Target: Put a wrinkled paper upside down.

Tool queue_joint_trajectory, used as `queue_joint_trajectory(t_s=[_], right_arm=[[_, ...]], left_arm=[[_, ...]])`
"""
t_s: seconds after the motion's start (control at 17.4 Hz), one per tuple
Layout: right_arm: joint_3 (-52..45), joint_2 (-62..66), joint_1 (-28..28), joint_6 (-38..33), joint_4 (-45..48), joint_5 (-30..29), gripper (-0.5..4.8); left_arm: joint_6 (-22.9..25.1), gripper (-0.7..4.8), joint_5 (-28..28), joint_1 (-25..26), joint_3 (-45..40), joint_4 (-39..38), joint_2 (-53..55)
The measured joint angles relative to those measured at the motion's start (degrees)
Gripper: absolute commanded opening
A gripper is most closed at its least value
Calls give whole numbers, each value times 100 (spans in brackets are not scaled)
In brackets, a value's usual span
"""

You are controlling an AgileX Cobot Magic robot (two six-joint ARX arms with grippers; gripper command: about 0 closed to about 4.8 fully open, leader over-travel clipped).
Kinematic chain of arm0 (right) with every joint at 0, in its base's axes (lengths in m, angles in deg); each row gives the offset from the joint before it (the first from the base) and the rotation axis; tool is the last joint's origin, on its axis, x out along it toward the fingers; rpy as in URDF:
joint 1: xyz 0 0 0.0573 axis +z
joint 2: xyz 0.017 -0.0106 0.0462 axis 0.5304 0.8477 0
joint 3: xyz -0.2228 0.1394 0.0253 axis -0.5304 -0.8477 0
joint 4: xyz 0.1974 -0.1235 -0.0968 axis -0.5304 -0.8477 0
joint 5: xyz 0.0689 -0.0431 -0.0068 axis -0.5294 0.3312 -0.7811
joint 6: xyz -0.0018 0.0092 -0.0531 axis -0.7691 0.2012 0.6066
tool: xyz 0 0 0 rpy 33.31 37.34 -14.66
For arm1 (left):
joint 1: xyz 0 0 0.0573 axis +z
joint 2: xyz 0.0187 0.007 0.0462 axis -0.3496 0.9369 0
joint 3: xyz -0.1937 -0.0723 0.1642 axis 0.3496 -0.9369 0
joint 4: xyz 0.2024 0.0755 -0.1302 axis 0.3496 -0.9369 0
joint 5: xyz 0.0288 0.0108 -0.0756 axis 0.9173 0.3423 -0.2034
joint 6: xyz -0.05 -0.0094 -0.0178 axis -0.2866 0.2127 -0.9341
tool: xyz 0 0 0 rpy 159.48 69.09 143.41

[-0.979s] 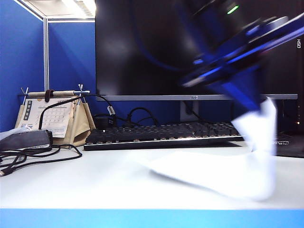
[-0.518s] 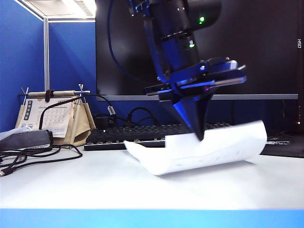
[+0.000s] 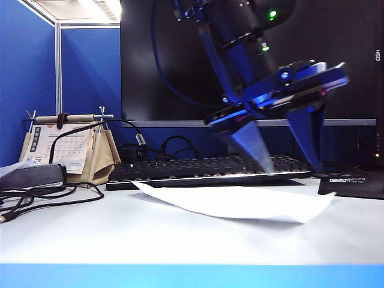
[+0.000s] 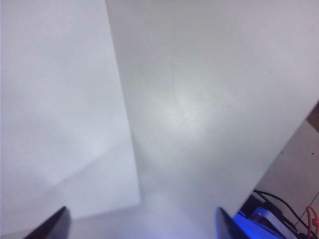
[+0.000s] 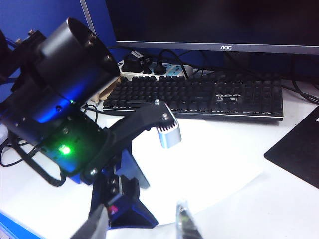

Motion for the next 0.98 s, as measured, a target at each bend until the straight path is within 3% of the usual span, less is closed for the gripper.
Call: queue_joint_trajectory(t_s=[0.17, 0.29, 0.35, 0.52, 0.63, 0.75, 0.81, 0.98], right_arm=[[0, 0, 0, 0, 0, 0, 180], [0, 0, 0, 0, 0, 0, 180], [0, 0, 0, 0, 2, 0, 180], [0, 0, 0, 0, 0, 103, 177], [0, 0, 0, 0, -2, 494, 164], [0, 0, 0, 0, -24, 960, 59], [-2, -2, 0, -2, -61, 1174, 16], [-44, 0, 0, -50, -184, 1672, -6]], left_arm=[[-107, 412, -310, 0, 9, -28, 0], [-229, 304, -831, 0, 7, -151, -120], [-179, 281, -758, -4, -2, -219, -369], [271, 267, -33, 17, 13, 48, -1722], [350, 153, 455, 216, 24, 114, -2667], [584, 21, 1246, 269, -153, -155, -3718], [765, -6, 1589, 197, -356, -216, -4336], [802, -6, 2216, 219, -1482, 83, -5906]])
